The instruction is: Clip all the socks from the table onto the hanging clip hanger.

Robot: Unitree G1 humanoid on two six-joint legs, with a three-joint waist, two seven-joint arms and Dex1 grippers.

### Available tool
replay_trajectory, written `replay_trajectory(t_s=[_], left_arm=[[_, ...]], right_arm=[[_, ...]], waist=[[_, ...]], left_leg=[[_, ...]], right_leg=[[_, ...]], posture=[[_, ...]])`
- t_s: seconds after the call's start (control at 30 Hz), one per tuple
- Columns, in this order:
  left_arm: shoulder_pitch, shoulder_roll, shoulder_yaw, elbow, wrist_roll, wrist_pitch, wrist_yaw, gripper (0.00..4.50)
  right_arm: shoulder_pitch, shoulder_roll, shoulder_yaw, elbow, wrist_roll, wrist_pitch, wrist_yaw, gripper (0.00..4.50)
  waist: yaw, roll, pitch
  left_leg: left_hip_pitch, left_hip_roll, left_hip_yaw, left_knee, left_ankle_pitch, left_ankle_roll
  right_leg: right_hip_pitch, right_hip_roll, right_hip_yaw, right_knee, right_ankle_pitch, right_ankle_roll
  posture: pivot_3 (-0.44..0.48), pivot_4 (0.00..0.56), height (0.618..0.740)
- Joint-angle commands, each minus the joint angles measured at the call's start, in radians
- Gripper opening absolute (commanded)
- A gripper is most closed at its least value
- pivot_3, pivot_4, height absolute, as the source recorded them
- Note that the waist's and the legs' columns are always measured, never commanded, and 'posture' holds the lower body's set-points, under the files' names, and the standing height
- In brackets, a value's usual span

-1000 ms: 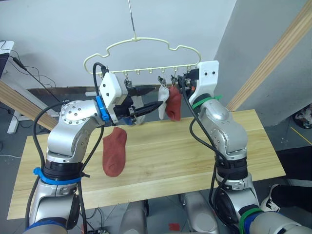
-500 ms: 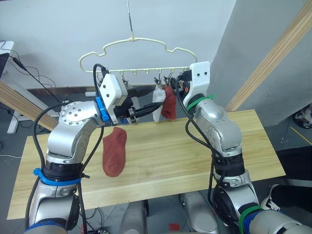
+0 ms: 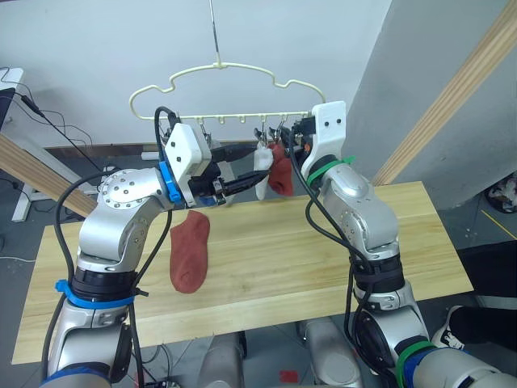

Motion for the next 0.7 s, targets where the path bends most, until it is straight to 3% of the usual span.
replay_trajectory(t_s=[0.03,0.1,0.43,0.53,0.7], left_arm=[[0.014,0.001,0.000,-0.049,0.002,-0.016,0.007,2.66],[0.027,-0.001,0.000,-0.056,0.004,-0.017,0.014,2.66],[0.198,-0.051,0.011,-0.079,0.113,-0.060,0.185,2.66],[0.308,-0.118,0.069,-0.066,0.111,-0.024,0.310,3.14],[0.437,-0.193,0.145,0.052,0.196,-0.039,0.513,4.49]], right_arm=[[-0.013,0.001,0.001,-0.024,0.000,-0.028,-0.003,0.41],[-0.013,0.000,0.000,-0.023,-0.001,-0.030,-0.005,0.01],[-0.014,-0.005,-0.004,-0.027,-0.002,-0.033,-0.004,0.01],[-0.013,-0.008,-0.005,-0.031,-0.002,-0.030,-0.004,0.00],[-0.014,-0.018,-0.004,-0.035,0.000,-0.019,0.002,0.00]], waist=[[0.000,0.000,0.000],[0.000,0.000,0.000],[0.000,0.001,-0.001],[-0.002,0.001,-0.001],[-0.001,0.001,-0.001]], left_leg=[[0.000,0.000,0.000,0.000,0.000,0.000],[0.000,0.000,0.000,0.000,0.000,0.000],[0.001,0.000,0.000,0.000,0.000,0.000],[0.001,0.000,0.001,0.000,0.000,0.000],[0.002,0.001,0.001,0.000,0.000,0.000]], right_leg=[[0.000,0.000,0.000,0.000,0.000,0.000],[0.000,0.000,0.000,0.000,0.000,0.000],[0.000,0.000,0.000,0.000,0.000,0.000],[0.000,0.000,0.001,0.001,0.000,0.000],[0.000,0.000,0.001,0.001,0.000,0.000]], posture=[[-0.198,0.276,0.733],[-0.199,0.276,0.733],[-0.203,0.276,0.733],[-0.206,0.277,0.733],[-0.208,0.279,0.733]])
